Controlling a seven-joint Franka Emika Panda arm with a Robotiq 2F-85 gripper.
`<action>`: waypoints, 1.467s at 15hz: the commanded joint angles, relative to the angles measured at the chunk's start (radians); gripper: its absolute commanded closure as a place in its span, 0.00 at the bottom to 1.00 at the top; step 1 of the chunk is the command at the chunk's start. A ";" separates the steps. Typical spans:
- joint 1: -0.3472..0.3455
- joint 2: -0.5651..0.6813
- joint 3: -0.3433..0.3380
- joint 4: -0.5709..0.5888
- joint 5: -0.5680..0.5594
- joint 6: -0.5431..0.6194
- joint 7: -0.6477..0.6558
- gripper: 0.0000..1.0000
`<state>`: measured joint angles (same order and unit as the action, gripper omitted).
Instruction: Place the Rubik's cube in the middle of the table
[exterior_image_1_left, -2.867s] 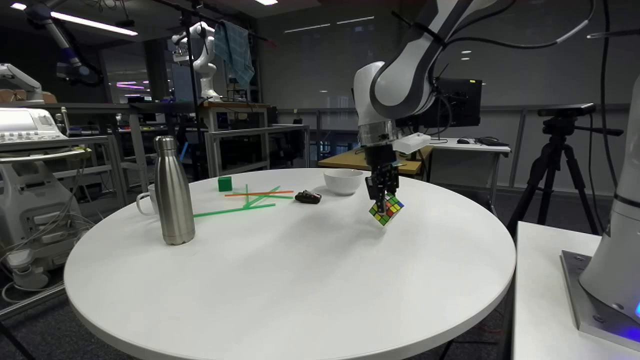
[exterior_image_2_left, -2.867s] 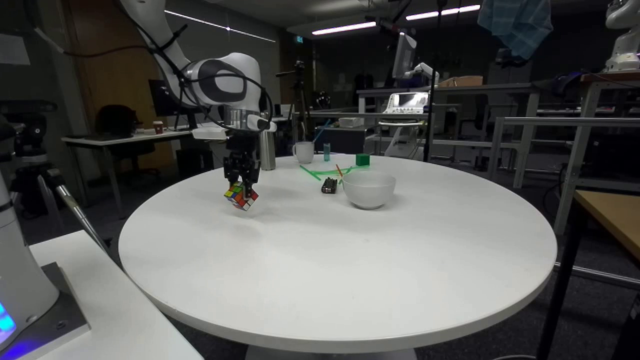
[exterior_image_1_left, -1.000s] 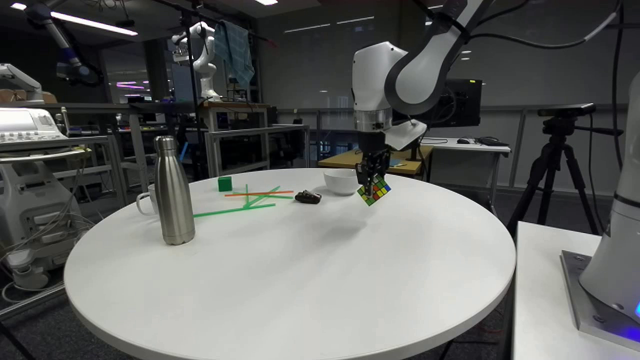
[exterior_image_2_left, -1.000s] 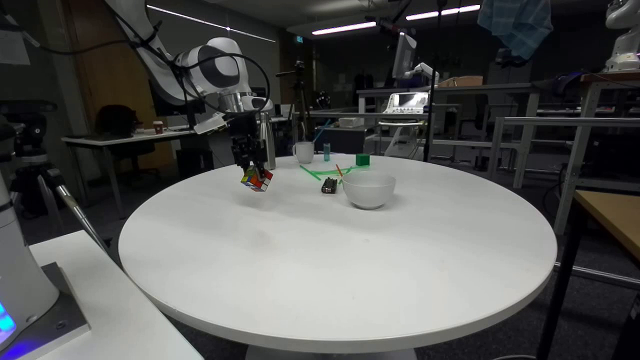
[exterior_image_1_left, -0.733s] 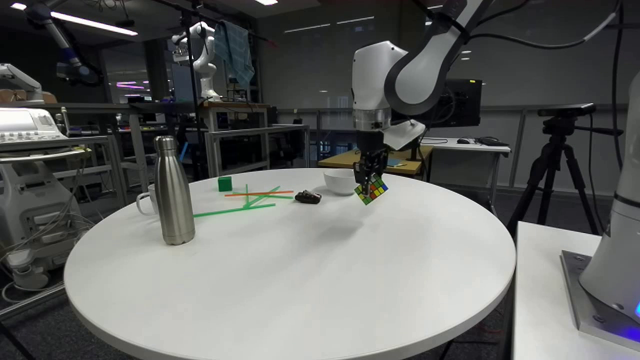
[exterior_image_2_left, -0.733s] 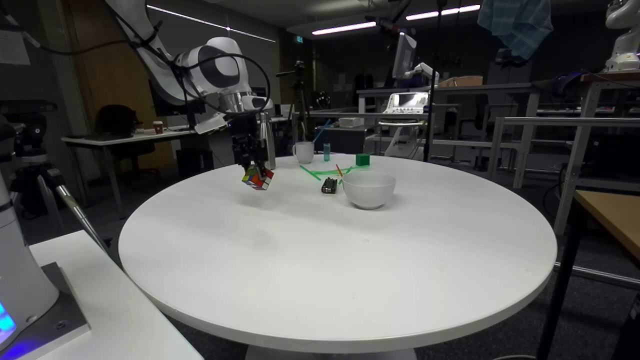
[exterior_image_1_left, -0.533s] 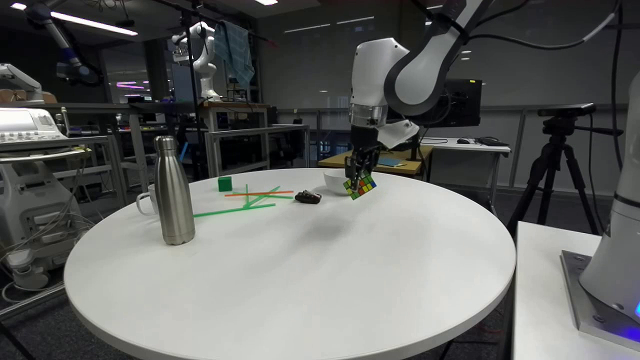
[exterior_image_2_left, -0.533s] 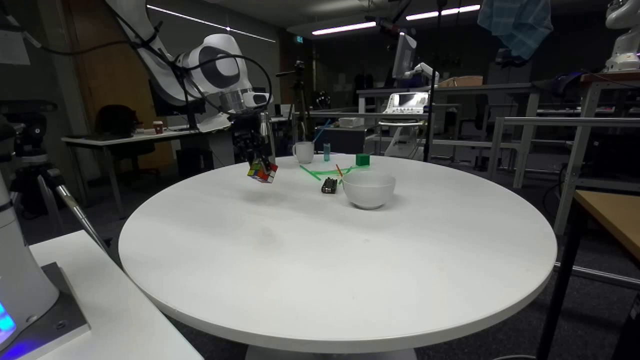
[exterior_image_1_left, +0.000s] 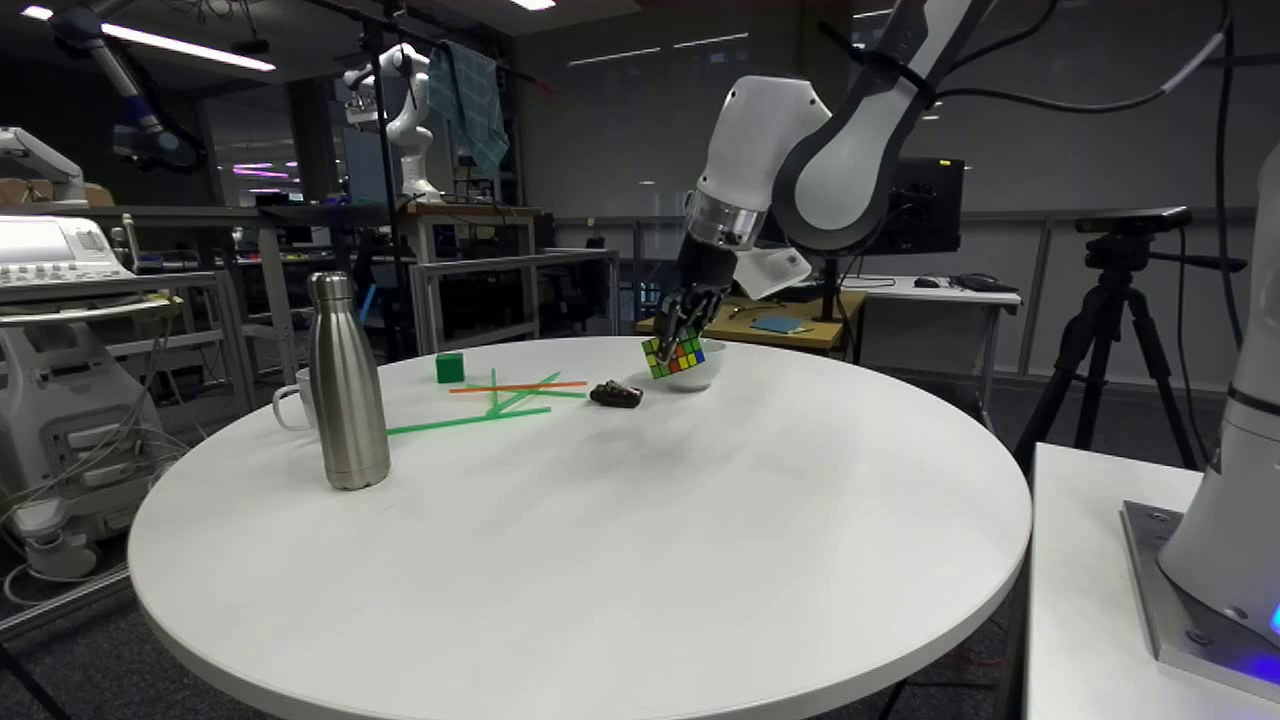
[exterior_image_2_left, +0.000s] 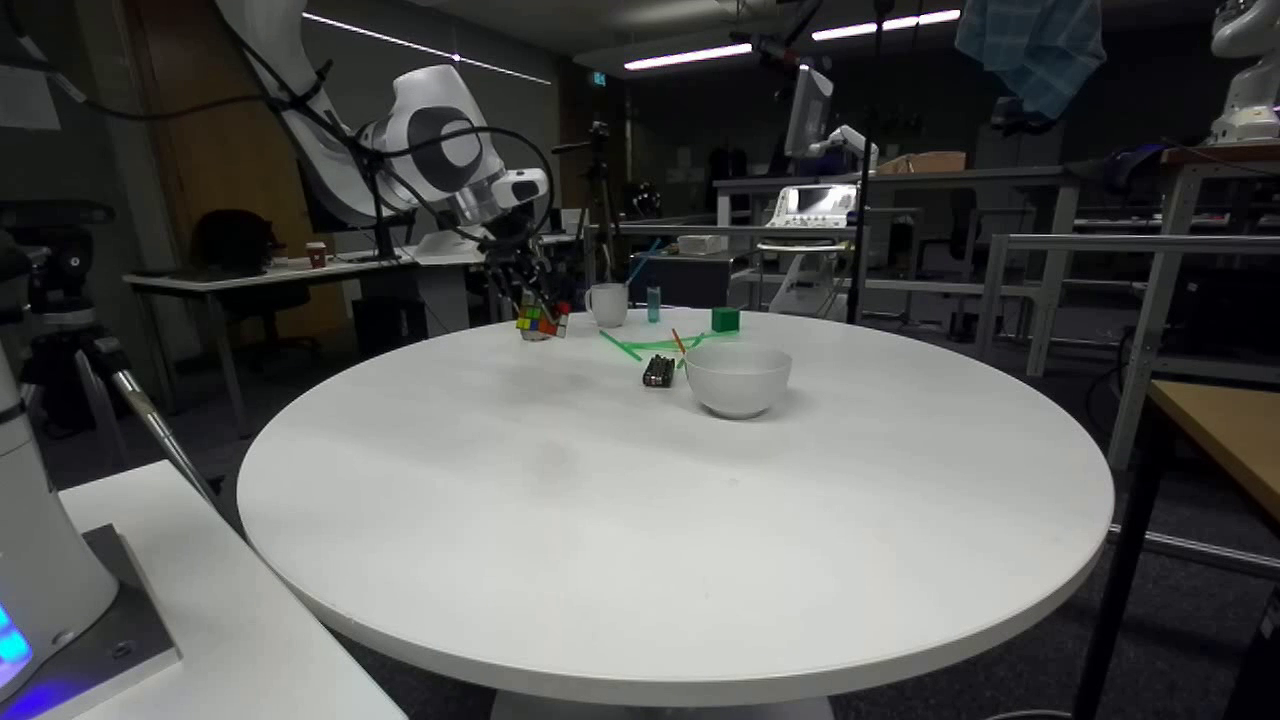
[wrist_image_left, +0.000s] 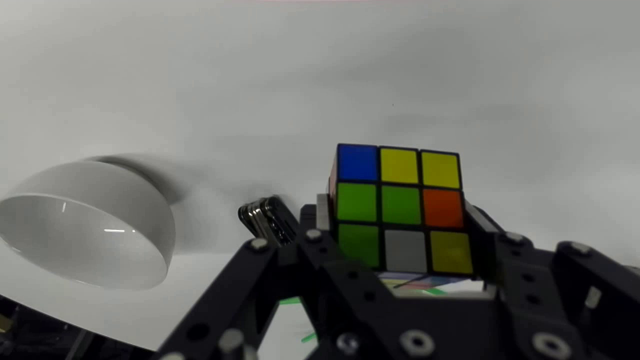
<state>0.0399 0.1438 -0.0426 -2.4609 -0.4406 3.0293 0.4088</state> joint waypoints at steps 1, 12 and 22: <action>0.020 0.042 -0.045 0.032 -0.066 0.093 0.051 0.65; 0.072 0.149 -0.083 0.100 -0.026 0.227 0.022 0.65; 0.111 0.264 -0.108 0.217 -0.021 0.243 0.020 0.65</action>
<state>0.1185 0.3554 -0.1156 -2.3012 -0.4657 3.2373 0.4189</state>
